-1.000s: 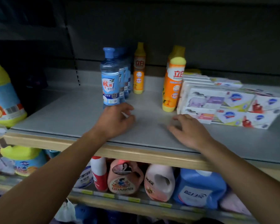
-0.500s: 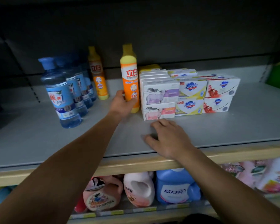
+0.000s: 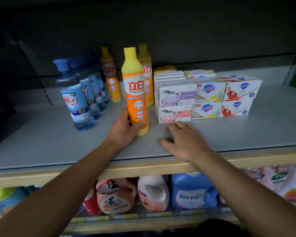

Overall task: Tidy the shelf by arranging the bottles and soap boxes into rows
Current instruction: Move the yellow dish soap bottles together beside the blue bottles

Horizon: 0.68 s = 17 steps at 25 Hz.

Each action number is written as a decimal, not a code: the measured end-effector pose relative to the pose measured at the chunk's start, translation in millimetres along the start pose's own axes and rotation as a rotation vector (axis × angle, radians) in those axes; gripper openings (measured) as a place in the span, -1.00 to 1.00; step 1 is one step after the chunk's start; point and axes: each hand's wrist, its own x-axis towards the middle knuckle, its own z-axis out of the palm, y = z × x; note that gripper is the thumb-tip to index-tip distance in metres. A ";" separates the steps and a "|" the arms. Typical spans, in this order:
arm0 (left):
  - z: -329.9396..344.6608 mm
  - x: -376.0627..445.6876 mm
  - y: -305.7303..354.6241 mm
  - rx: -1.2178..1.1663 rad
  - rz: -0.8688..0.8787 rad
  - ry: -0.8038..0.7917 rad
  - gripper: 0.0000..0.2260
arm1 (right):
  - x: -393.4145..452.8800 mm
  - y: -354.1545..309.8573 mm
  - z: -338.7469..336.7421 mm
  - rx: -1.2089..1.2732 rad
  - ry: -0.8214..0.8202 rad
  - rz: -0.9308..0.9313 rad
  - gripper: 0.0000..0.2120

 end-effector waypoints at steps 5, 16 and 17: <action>-25.2 -61.9 22.3 -0.134 0.030 -0.126 -0.50 | 0.8 -32.7 -38.1 0.573 0.028 0.050 -0.33; -43.3 -149.4 74.8 -0.937 -0.449 -0.331 -0.44 | 19.4 -105.3 -86.0 1.810 -0.181 0.187 -0.57; -45.7 -151.2 73.9 -0.959 -0.475 -0.338 -0.43 | 17.5 -107.6 -82.4 1.818 -0.174 0.208 -0.58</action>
